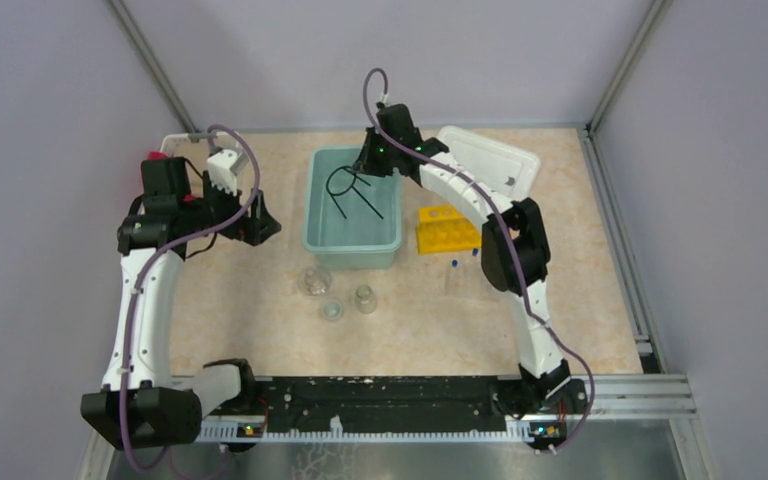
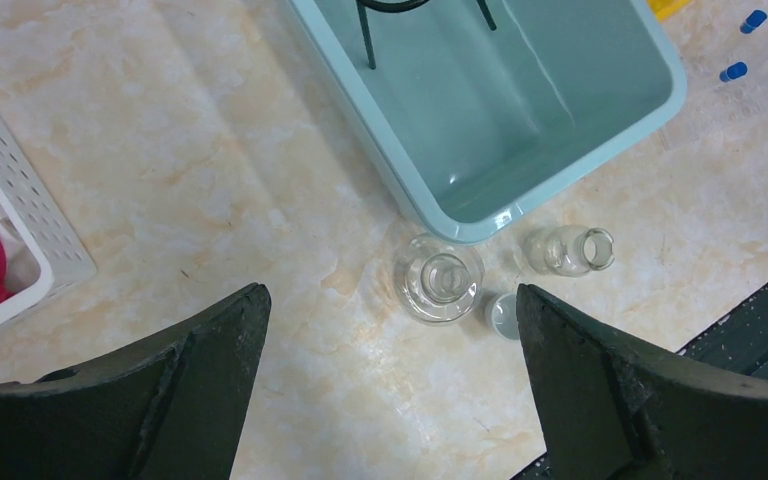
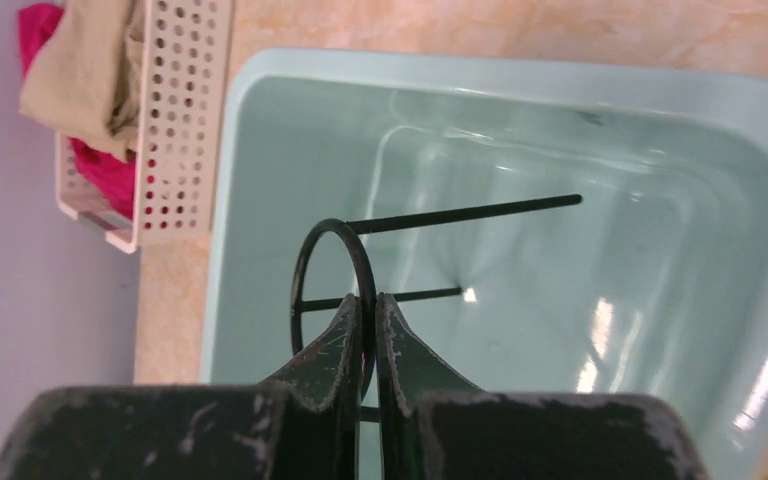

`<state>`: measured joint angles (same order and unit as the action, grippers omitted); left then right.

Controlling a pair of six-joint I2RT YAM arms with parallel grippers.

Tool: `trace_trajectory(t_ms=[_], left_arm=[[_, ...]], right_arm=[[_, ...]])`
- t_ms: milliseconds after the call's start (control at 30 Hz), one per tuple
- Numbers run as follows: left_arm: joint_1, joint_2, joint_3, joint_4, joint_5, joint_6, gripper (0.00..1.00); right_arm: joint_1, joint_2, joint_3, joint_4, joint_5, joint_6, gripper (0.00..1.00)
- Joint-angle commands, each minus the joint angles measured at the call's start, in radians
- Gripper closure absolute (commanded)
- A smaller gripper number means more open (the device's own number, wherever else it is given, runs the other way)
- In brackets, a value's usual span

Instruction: Organize the chemistry lab equipment

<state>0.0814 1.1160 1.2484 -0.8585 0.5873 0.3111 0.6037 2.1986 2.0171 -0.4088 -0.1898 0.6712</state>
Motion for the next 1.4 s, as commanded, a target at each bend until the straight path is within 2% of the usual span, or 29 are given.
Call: trace_trajectory(t_ms=[0,167,267,367,533,667,833,900,1133,1233,1367], left_arm=[[0.010,-0.018,-0.017,0.022,0.018,0.010,0.01],[0.010,-0.010,-0.020,0.032,0.023,0.007,0.01],[0.010,-0.006,-0.026,0.038,0.032,0.008,0.01],[0.009,-0.015,-0.057,0.042,0.064,0.034,0.01],[0.008,-0.039,-0.147,0.076,0.142,0.089,0.01],[0.007,-0.028,-0.199,0.098,0.206,0.141,0.01],[0.004,0.009,-0.267,0.131,0.202,0.189,0.01],[0.002,0.020,-0.296,0.148,0.205,0.203,0.03],[-0.036,0.033,-0.391,0.234,0.203,0.244,0.05],[-0.073,0.015,-0.450,0.306,0.174,0.243,0.05],[-0.175,0.001,-0.515,0.397,0.104,0.228,0.06]], right_arm=[[0.001,-0.087,-0.075,-0.044,0.102,-0.075,0.97],[0.002,-0.175,-0.132,-0.060,0.209,-0.128,0.80],[0.002,-0.187,-0.137,-0.083,0.245,-0.143,0.60],[0.008,-0.184,-0.111,-0.127,0.279,-0.154,0.44],[0.051,-0.252,-0.081,-0.144,0.346,-0.197,0.30],[0.101,-0.308,-0.037,-0.153,0.342,-0.229,0.24],[0.146,-0.367,-0.005,-0.216,0.318,-0.236,0.23],[0.163,-0.443,-0.095,-0.192,0.313,-0.230,0.23],[0.168,-0.784,-0.564,-0.065,0.337,-0.160,0.23],[0.168,-0.885,-0.674,-0.077,0.389,-0.140,0.23],[0.167,-0.974,-0.763,-0.097,0.423,-0.110,0.23]])
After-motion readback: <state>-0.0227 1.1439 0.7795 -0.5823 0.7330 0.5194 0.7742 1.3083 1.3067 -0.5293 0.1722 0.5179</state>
